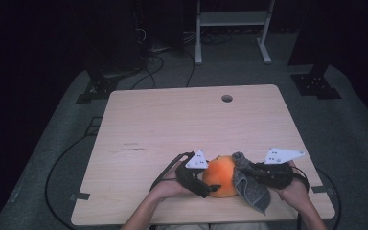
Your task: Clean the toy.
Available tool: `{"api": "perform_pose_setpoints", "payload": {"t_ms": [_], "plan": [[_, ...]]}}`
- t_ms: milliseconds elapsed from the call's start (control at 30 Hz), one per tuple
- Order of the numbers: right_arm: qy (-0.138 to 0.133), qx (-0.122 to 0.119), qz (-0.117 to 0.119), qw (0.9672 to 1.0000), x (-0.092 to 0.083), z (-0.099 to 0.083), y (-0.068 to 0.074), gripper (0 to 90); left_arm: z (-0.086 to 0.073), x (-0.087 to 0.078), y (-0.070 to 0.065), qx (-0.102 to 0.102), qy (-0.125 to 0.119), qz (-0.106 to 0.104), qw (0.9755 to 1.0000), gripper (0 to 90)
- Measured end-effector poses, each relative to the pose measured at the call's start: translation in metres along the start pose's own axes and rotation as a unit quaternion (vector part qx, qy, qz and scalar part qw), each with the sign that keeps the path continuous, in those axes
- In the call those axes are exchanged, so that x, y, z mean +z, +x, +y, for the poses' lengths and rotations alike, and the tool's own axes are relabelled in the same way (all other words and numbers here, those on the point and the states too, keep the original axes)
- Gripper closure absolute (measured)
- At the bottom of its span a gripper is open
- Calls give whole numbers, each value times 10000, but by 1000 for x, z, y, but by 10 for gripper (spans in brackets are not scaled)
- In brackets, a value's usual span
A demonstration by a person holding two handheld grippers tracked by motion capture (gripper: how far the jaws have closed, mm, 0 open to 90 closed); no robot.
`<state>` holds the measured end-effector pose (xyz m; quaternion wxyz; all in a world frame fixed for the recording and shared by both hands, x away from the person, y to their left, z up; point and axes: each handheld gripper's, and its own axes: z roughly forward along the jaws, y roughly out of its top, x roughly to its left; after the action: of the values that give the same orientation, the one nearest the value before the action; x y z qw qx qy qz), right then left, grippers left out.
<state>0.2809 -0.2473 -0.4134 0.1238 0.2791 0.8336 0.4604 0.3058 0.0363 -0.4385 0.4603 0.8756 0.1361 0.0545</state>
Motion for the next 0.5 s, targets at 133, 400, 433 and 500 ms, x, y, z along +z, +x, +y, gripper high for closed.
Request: {"api": "perform_pose_setpoints", "payload": {"t_ms": [133,400,433,500], "plan": [[-119,-2,-107,9999,-8,4,1,754,7,-11,-9,645,-390,468,9961,338],[-346,-684,121,9970,18,36,41,754,4,-13,-8,1078,-113,874,9903,326],[-348,-641,166,9972,20,37,40,754,1,-15,-6,943,-162,782,9923,327],[-425,-401,95,9982,21,33,32,754,-4,-14,-2,653,-242,548,9961,325]]}}
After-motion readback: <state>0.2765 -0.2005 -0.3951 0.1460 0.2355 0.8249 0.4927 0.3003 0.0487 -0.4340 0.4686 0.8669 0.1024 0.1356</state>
